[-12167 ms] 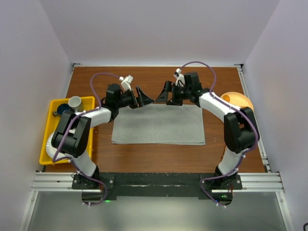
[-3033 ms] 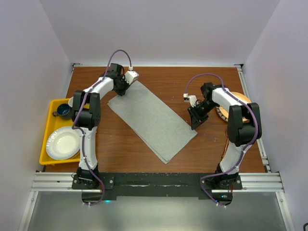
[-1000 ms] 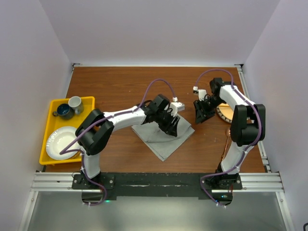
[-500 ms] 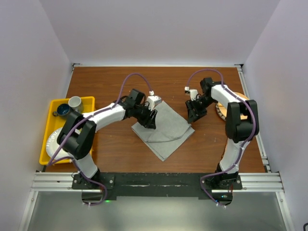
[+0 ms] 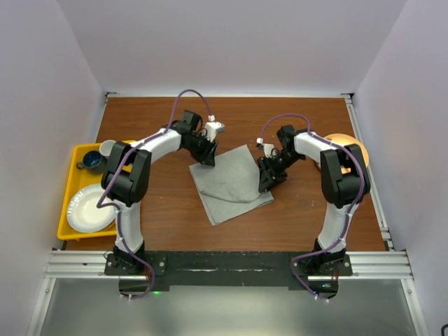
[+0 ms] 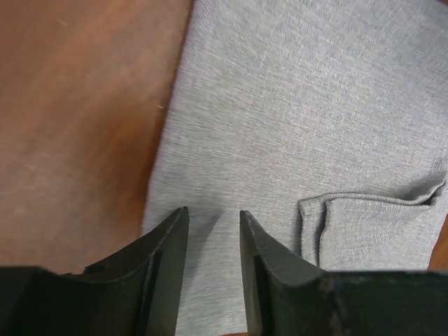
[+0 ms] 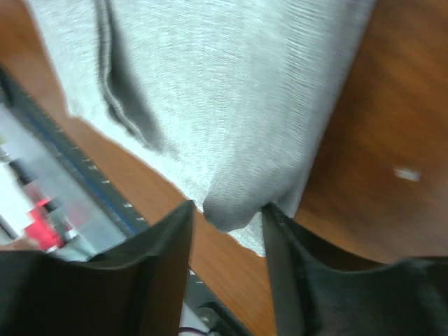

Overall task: Fold the napkin into a case and place the utensils inside
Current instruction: Smooth out the square-folded napkin at the center of the board.

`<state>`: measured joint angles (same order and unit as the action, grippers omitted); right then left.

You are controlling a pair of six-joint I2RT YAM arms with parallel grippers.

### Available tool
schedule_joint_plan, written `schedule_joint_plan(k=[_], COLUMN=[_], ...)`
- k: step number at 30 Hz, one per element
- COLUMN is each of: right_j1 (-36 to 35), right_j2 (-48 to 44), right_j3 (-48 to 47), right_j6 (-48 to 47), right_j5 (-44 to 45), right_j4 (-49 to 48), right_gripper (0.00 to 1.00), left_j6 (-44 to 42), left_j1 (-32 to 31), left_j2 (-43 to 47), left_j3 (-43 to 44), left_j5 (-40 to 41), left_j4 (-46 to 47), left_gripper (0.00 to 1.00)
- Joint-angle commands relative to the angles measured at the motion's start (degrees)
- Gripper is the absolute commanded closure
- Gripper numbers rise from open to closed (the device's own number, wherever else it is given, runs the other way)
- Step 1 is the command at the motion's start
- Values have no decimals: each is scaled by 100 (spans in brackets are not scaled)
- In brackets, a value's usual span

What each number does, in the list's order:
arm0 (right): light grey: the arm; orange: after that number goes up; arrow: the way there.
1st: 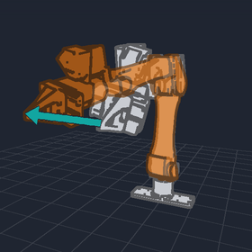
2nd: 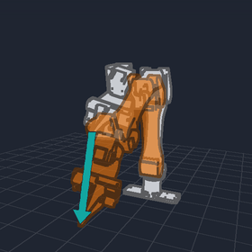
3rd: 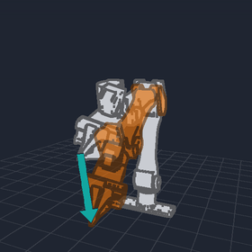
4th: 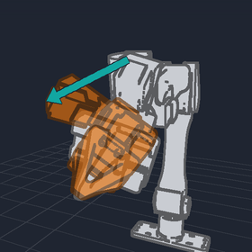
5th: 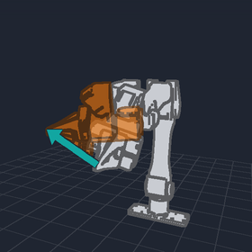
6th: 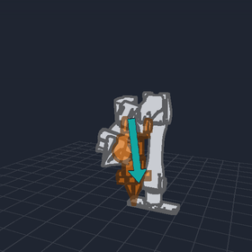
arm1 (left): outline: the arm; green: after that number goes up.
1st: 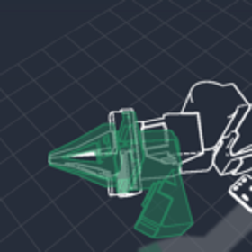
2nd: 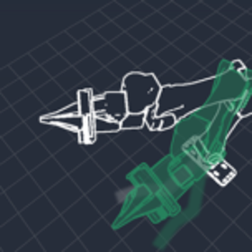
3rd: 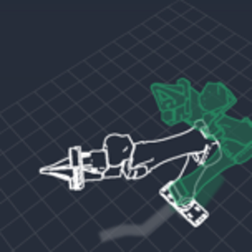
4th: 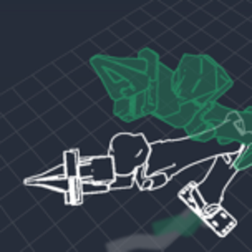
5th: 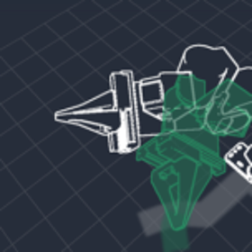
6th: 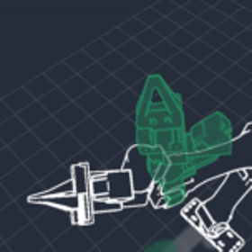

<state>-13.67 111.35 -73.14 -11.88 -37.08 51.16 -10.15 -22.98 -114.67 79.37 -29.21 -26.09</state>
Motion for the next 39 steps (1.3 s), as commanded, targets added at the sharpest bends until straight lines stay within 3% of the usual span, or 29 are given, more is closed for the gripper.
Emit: schedule_joint_plan(k=[1,6,15,21,29,39], right_j1=[-39,49,49,40,40,40], right_j2=[-464,-843,-668,-439,-289,-245], right_j3=[-129,-182,-121,-139,-95,2], right_j6=[380,546,722,845,845,801], right_j5=[-731,-301,491,570,605,711], right_j4=[-27,-158,-378,-501,-484,-493], right_gripper=[43,41,53,65,69,76], left_j6=[-865,-1138,-813,-786,-743,-365], left_j1=[162,171,31,-241,-479,-514], left_j2=[41,366,569,332,226,235], left_j3=[719,606,-106,-264,-273,-432], left_j5=[-778,-1420,-1640,-1465,-1333,-577], left_j4=[-598,-854,-573,-511,-476,-81], left_gripper=[55,47,37,34,36,34])
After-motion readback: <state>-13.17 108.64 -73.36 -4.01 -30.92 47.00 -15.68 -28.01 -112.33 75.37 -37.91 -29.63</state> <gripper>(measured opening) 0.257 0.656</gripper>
